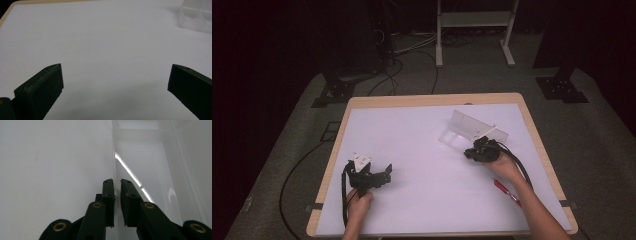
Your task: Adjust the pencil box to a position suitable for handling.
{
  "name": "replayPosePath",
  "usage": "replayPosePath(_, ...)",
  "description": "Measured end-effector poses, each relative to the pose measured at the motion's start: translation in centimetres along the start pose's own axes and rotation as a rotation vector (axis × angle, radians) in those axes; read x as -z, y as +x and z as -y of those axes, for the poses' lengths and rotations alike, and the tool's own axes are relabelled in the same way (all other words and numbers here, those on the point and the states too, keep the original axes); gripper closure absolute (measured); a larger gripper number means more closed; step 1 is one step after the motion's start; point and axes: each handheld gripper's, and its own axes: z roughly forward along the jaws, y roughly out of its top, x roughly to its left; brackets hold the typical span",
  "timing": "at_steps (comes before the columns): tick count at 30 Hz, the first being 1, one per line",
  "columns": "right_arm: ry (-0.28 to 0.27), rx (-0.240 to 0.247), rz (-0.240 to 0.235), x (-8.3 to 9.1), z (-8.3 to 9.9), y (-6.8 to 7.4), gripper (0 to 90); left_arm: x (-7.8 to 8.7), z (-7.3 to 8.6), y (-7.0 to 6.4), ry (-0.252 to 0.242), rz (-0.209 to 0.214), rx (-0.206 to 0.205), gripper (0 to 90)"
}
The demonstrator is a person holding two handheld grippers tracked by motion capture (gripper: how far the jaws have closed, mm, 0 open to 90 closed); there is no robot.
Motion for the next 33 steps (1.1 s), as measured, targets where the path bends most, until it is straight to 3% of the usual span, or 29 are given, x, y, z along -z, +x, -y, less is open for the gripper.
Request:
replayPosePath(23, -0.037, 0.071, 0.013, 0.8, -0.3, 0.6, 86.1, -0.1, 0.0, 0.2, 0.007, 0.0, 0.02, 0.0)
replayPosePath(33, -0.102, 0.101, -0.005, 2.5, -0.9, 1.5, 86.3, -0.1, 0.0, 0.3, 0.007, 0.005, 0.029, 0.0)
